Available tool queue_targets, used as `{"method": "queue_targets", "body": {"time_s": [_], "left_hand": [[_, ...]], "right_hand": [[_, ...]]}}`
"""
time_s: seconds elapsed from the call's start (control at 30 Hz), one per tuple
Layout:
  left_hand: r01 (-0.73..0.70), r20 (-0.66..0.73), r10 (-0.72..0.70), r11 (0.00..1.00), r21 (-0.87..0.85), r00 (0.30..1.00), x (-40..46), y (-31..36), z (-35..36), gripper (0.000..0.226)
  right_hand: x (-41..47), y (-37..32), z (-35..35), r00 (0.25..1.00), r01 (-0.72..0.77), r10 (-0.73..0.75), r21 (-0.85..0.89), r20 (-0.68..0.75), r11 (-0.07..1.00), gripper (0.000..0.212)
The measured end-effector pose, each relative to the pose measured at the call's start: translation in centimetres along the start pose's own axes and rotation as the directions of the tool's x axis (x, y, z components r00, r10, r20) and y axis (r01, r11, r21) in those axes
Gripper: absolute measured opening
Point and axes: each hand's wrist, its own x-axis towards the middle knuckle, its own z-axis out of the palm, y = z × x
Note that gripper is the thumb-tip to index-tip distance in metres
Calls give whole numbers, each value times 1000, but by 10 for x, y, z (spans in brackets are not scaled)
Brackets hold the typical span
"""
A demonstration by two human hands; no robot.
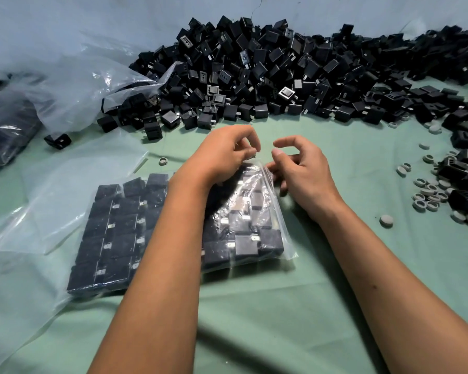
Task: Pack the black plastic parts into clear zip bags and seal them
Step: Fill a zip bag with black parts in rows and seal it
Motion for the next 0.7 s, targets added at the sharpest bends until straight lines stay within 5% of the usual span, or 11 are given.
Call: {"method": "queue_targets", "body": {"time_s": [0.23,0.47,0.7], "left_hand": [[77,-108,-49,960,270,993,1,12,-4,23],[143,2,-160,884,445,987,-43,21,33,76],[135,-23,-147,828,544,989,-50,10,47,78]], "right_hand": [[-2,-2,0,1000,16,-16,-81,4,997,30],[-2,-1,1,999,10,-16,-124,-46,992,20],[4,1,4,989,-17,-14,-208,-145,978,14]]}}
